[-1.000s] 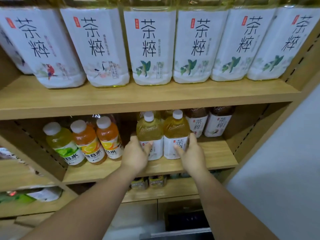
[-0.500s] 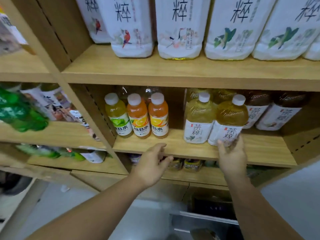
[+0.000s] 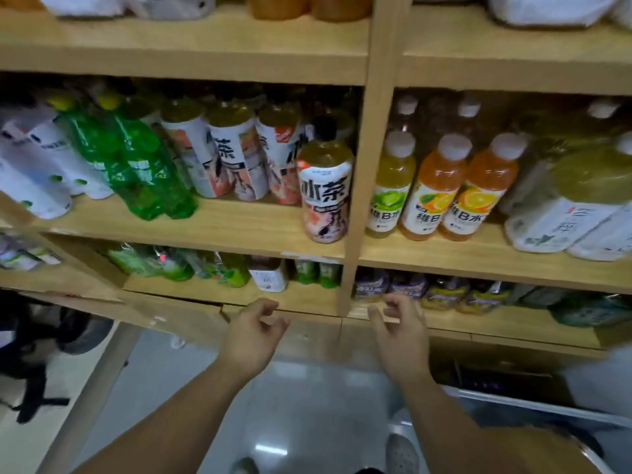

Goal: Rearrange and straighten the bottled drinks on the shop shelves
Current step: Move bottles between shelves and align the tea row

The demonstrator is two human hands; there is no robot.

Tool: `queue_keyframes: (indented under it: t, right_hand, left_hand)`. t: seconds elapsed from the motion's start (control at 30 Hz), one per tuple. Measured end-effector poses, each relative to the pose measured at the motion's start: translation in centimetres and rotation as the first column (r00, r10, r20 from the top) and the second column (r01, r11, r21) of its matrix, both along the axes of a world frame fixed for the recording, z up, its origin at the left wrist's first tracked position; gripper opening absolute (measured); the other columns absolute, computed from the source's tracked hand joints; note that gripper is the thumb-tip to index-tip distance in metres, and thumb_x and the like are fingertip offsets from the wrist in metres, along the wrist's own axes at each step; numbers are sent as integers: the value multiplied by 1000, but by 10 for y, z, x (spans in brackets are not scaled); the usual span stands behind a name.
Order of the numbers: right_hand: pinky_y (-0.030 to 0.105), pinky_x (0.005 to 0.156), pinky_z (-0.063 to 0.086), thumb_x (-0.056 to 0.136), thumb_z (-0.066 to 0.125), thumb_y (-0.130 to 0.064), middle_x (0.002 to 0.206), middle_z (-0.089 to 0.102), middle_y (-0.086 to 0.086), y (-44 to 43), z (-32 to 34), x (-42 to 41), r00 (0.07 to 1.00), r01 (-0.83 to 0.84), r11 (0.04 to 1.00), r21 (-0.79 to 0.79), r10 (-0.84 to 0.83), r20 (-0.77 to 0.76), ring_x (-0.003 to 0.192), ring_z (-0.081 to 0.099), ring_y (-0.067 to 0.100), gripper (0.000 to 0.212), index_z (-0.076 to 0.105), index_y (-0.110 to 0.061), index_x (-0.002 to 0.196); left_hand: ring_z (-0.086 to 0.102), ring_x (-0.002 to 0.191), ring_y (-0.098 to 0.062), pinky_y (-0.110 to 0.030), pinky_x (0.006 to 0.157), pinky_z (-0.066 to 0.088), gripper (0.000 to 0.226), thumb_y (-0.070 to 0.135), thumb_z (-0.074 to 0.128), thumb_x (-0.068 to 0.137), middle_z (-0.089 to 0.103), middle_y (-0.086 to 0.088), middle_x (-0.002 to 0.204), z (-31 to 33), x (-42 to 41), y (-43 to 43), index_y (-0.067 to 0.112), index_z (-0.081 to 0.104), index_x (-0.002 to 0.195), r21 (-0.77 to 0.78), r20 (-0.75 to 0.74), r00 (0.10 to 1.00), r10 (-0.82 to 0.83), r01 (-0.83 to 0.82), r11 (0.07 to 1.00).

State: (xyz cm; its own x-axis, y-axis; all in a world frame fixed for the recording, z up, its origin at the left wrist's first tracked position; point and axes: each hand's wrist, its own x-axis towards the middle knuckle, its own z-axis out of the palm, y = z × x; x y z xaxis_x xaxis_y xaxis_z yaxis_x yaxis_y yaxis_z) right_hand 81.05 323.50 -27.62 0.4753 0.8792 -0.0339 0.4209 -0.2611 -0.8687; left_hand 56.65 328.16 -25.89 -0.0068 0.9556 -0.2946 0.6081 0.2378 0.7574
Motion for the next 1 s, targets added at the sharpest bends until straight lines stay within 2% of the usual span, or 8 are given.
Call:
queue_keyframes:
  t: [0.3,0.47,0.57,0.63,0.7,0.77,0.93,1.0]
  right_hand:
    - [3,73,43,99,66,-22,124,58,-4,74,-43,-129,962,-260,940,-219,271,20,103,64,7,24,63,-23,123]
    - [35,93,55,94,68,-41,131,62,-4,139,-67,-153,945,-278,927,-250,311,104,116,64,16,44,60,-24,134]
    - [27,77,52,95,66,-41,94,70,-4,169,-85,-163,943,-250,924,-290,300,141,86,65,11,22,68,-21,102]
    - [14,56,37,99,65,-35,70,56,-9,183,-90,-172,936,-260,912,-316,319,149,63,49,4,22,59,-25,81]
    - [22,60,38,99,63,-39,84,66,4,196,-97,-176,923,-266,906,-329,338,185,73,58,16,20,65,-19,99]
    - [30,70,45,97,65,-43,105,69,16,204,-100,-180,919,-252,903,-348,335,206,95,66,31,43,61,-8,122]
    - [21,77,35,93,70,-48,124,68,7,214,-104,-178,909,-229,904,-360,331,252,115,62,27,46,65,-17,127]
    - [20,80,35,92,72,-43,126,69,6,212,-104,-179,921,-246,917,-315,323,220,116,62,27,45,65,-17,129]
  left_hand:
    - [65,97,-15,-28,82,47,53,30,68,96,57,-2,141,-47,-99,81,18,50,145,58,13,996,-87,86,995]
    - [60,103,-16,-29,81,46,54,26,68,95,58,4,124,-85,-99,128,20,49,145,121,0,989,-150,149,981]
    - [63,109,-23,-29,78,43,48,25,69,94,62,-1,119,-111,-98,147,14,53,138,140,-71,976,-206,215,967]
    - [62,112,-27,-30,81,46,48,26,68,95,64,-8,125,-128,-98,156,11,52,138,149,-131,957,-258,276,949]
    - [62,110,-30,-34,83,49,47,25,65,97,65,-12,122,-138,-96,162,8,51,138,146,-160,943,-292,315,938]
    - [63,107,-31,-37,82,51,39,23,63,99,65,-13,118,-145,-92,167,7,51,133,129,-109,954,-280,293,947]
    - [61,119,-26,-42,95,53,62,13,64,97,63,-11,131,-158,-96,165,18,38,154,217,9,972,-233,225,950]
    - [61,122,-24,-45,99,53,57,10,62,97,62,-9,133,-164,-101,162,18,44,151,233,73,969,-236,213,949]
